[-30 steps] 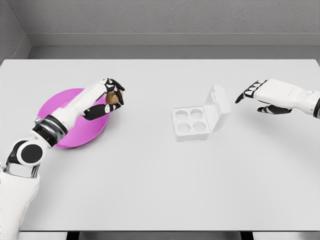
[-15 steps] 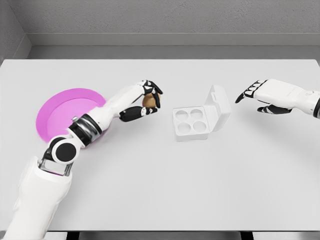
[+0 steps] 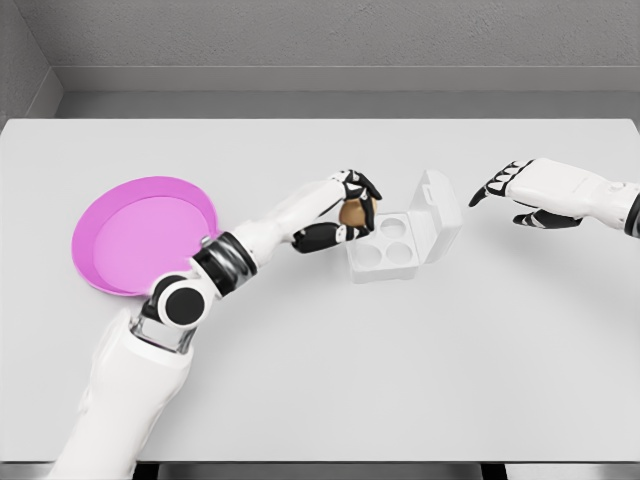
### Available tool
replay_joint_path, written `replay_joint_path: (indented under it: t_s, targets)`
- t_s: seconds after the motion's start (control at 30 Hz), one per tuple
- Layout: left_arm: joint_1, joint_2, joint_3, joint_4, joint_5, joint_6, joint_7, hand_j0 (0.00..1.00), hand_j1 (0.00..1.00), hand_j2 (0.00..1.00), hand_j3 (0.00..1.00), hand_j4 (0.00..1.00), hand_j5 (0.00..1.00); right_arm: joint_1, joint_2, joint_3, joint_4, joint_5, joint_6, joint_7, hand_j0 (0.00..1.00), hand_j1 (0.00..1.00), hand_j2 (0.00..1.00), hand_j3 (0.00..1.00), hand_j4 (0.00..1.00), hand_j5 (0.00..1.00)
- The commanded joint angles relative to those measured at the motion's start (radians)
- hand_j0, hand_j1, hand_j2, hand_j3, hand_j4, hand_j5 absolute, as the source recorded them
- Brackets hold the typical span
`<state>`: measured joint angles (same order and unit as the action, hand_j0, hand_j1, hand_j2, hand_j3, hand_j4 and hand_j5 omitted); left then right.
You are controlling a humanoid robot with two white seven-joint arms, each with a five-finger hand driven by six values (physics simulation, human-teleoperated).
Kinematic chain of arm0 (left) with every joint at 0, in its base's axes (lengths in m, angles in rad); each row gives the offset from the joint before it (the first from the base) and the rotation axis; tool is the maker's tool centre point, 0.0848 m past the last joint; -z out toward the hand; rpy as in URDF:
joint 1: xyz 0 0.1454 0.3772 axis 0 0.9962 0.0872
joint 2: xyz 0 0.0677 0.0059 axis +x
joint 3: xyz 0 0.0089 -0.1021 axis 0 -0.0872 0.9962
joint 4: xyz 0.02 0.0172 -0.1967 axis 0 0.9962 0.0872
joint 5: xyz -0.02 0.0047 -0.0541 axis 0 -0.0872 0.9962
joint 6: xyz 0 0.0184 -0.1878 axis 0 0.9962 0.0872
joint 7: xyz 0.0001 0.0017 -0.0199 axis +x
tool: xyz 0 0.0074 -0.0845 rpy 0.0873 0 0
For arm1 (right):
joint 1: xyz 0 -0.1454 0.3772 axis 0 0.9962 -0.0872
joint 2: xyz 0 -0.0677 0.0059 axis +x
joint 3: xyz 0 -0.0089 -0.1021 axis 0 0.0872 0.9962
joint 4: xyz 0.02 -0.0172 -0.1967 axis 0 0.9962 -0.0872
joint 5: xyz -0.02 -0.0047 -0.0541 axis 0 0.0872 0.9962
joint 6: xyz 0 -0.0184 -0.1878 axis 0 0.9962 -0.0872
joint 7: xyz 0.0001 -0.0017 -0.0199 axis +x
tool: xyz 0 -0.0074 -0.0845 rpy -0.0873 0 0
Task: Pack egg into the box and close the box lid
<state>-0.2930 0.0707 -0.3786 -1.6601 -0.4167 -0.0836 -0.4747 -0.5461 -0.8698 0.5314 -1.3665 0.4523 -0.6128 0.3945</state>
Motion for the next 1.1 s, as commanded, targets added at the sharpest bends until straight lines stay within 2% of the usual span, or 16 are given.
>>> replay_joint_path:
  t_s: [0.0, 0.2, 0.27, 0.57, 0.63, 0.67, 0.7, 0.87, 1.07]
  targets:
    - [-0.003, -0.029, -0.008, 0.040, 0.004, 0.001, 0.002, 0.23, 0.23, 0.23, 0.23, 0.23, 0.23, 0.000, -0.001, -0.001, 0.000, -0.006, 0.002, 0.000, 0.72, 0.72, 0.72, 0.72, 0.72, 0.72]
    - [-0.021, -0.065, -0.016, 0.112, 0.004, 0.001, 0.002, 0.23, 0.23, 0.23, 0.23, 0.23, 0.23, 0.000, -0.001, -0.001, 0.000, -0.006, 0.002, -0.003, 0.72, 0.72, 0.72, 0.72, 0.72, 0.72]
    - [-0.023, -0.069, -0.036, 0.120, 0.004, -0.001, 0.004, 0.23, 0.23, 0.23, 0.23, 0.23, 0.23, 0.000, -0.001, -0.001, 0.000, -0.006, 0.002, -0.003, 0.72, 0.72, 0.72, 0.72, 0.72, 0.72]
    - [-0.037, -0.071, -0.040, 0.177, 0.004, 0.001, 0.005, 0.24, 0.24, 0.24, 0.24, 0.24, 0.24, 0.002, -0.001, -0.001, 0.000, -0.006, 0.002, -0.003, 0.72, 0.72, 0.72, 0.72, 0.72, 0.72]
    - [-0.037, -0.071, -0.040, 0.184, 0.004, -0.001, 0.004, 0.28, 0.28, 0.28, 0.28, 0.28, 0.28, 0.002, -0.001, -0.001, 0.000, -0.006, 0.002, -0.003, 0.73, 0.73, 0.73, 0.73, 0.73, 0.73]
    - [-0.037, -0.071, -0.043, 0.184, 0.004, -0.002, 0.004, 0.34, 0.34, 0.34, 0.34, 0.34, 0.34, 0.002, -0.001, -0.001, 0.000, -0.007, 0.002, -0.003, 0.73, 0.73, 0.73, 0.73, 0.73, 0.73]
    - [-0.037, -0.071, -0.051, 0.184, 0.004, -0.002, 0.004, 0.47, 0.47, 0.47, 0.47, 0.47, 0.47, 0.002, -0.001, -0.001, 0.000, -0.007, 0.002, -0.003, 0.73, 0.73, 0.73, 0.73, 0.73, 0.73]
    - [-0.037, -0.071, -0.051, 0.195, 0.004, -0.004, 0.004, 0.56, 0.56, 0.56, 0.56, 0.56, 0.56, 0.002, -0.001, -0.001, -0.002, -0.007, 0.002, -0.003, 0.73, 0.73, 0.73, 0.73, 0.73, 0.73]
    - [-0.049, -0.071, -0.051, 0.212, 0.004, -0.002, 0.004, 0.63, 0.63, 0.63, 0.63, 0.63, 0.63, 0.002, 0.000, -0.001, -0.002, -0.006, 0.002, -0.003, 0.73, 0.73, 0.73, 0.73, 0.73, 0.73]
